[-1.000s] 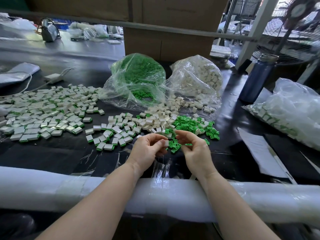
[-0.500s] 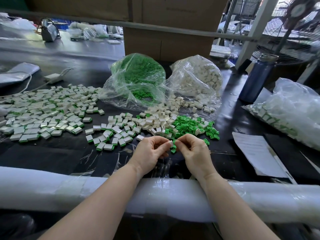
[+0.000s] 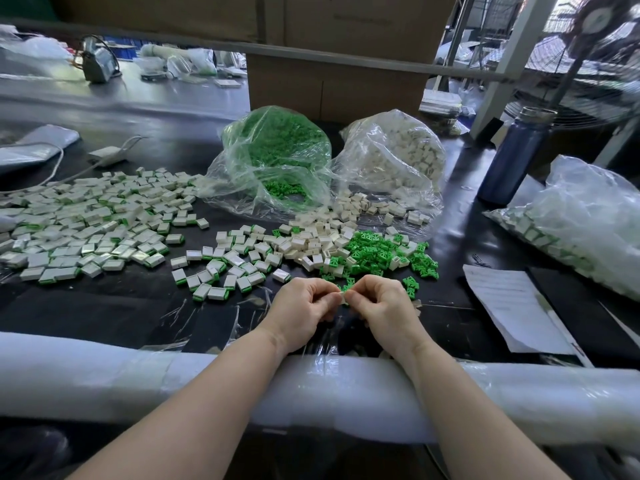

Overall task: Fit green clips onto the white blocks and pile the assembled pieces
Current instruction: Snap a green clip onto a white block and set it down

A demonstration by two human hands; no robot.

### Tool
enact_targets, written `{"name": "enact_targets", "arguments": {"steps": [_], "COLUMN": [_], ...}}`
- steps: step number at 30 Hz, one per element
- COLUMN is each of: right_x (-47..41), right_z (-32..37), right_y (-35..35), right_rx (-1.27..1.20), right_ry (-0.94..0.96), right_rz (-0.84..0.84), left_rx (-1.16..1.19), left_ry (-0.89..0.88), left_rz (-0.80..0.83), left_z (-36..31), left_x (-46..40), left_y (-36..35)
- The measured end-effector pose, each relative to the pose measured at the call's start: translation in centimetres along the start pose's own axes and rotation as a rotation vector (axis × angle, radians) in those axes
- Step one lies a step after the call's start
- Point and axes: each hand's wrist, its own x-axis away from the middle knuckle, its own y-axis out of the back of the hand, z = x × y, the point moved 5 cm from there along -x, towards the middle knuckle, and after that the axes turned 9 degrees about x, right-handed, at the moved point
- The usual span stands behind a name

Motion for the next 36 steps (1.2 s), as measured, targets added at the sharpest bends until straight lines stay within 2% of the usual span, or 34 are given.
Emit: {"name": "enact_targets", "arguments": {"steps": [6, 14, 19, 28, 36], "right_x": [0.2, 0.6, 0.3, 0.5, 0.5], "right_z": [0.4, 1.0, 0.6, 1.3, 1.0], "right_y": [0.7, 0.5, 0.4, -0.4, -0.4], "right_rx": [-0.24, -0.332, -0.346, -0.298, -0.393], "right_ry": [0.02, 0.07, 0.022, 0.047, 0.011], "right_rz": [-0.05, 0.023, 0.002, 0.177, 0.205], "left_rx": [0.099, 0.091, 0.101, 0.045, -0.014], "left_ry": [-0.009, 0.017, -0.046, -0.09, -0.08], "left_rz": [0.008, 0.004, -0.003, 0.058, 0.111], "left_z": [-0.4, -0.2, -0.9, -1.6, -1.7], "left_x": [0.1, 0.1, 0.1, 0.5, 0.6], "left_y": [-0.4, -0.2, -0.1, -0.5, -0.9]}}
